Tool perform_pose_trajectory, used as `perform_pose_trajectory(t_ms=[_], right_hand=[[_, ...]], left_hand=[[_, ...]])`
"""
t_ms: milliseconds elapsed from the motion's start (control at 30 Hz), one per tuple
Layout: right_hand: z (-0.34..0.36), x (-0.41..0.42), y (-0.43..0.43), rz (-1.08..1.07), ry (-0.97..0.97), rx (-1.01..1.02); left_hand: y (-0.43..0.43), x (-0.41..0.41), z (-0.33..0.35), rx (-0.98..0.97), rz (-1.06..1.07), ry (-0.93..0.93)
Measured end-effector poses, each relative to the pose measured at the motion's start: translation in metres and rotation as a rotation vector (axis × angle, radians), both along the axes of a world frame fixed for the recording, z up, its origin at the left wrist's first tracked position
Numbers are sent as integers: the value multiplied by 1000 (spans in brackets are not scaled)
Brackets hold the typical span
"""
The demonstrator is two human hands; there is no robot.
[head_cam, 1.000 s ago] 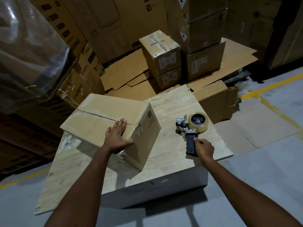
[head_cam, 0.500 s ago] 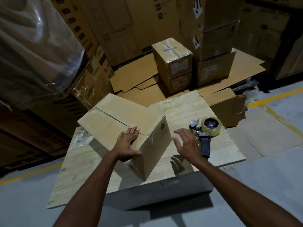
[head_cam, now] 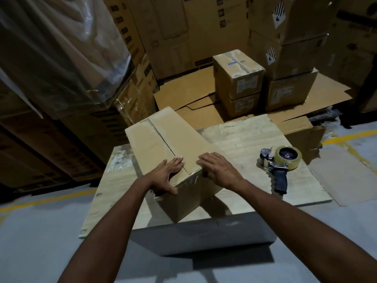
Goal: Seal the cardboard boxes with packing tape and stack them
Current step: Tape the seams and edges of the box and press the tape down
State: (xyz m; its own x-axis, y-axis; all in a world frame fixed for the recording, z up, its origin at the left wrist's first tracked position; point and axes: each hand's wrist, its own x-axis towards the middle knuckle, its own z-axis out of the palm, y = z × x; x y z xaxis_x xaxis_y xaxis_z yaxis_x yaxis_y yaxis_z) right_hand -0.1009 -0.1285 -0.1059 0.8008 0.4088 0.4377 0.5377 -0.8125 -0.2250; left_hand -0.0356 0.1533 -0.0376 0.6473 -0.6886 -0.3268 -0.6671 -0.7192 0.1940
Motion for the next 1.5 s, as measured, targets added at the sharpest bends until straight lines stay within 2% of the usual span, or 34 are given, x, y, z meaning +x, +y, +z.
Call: perform_pose_trajectory(t_ms=[100,200,433,567,733,867,1033,1367,1500], right_hand=[[2,2,11,-15,10,54],[-1,6,18,-43,21,61],[-18,3,29,-97,-22,111],[-25,9,35,-140,-85,136],[-36,20,53,-251,-207,210],[-46,33,63,-309,-332,232],[-56,36,55,-234,-417,173],[-52,27,46,-187,-330,78],[-46,21,56,-222,-303,185]], left_hand=[[15,5,5,14,-13,-50],[30,-3,-1,-49,26,-145],[49,-47,-49,-262,256,-536],[42,-48,-54,-433,359,-549],[38,-44,-60,-744,532,-467],[40,-42,-61,-758,563,-437],[41,-40,-61,-677,526,-469],[40,-40,-62,-639,489,-538],[38,-40,-62,-630,504,-552]])
